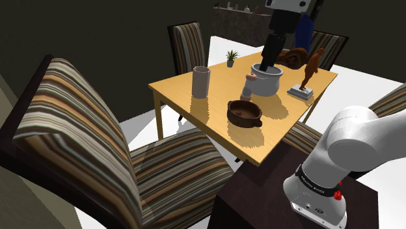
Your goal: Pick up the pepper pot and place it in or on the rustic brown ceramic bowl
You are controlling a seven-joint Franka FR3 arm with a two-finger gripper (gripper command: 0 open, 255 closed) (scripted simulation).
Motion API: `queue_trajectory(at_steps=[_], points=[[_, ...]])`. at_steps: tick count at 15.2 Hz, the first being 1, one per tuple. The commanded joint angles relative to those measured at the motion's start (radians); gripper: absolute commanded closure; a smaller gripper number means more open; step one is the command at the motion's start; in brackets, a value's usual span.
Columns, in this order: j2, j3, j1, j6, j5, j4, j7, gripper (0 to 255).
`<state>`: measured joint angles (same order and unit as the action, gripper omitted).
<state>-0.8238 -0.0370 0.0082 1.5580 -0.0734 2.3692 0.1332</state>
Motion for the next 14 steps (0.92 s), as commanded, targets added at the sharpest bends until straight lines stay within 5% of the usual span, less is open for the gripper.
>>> queue_trajectory(at_steps=[1,14], points=[[0.0,0.0,0.0,0.0,0.0,0.0,0.0,0],[0.373,-0.187,-0.068,0.177,0.133,-0.127,0.204,0]])
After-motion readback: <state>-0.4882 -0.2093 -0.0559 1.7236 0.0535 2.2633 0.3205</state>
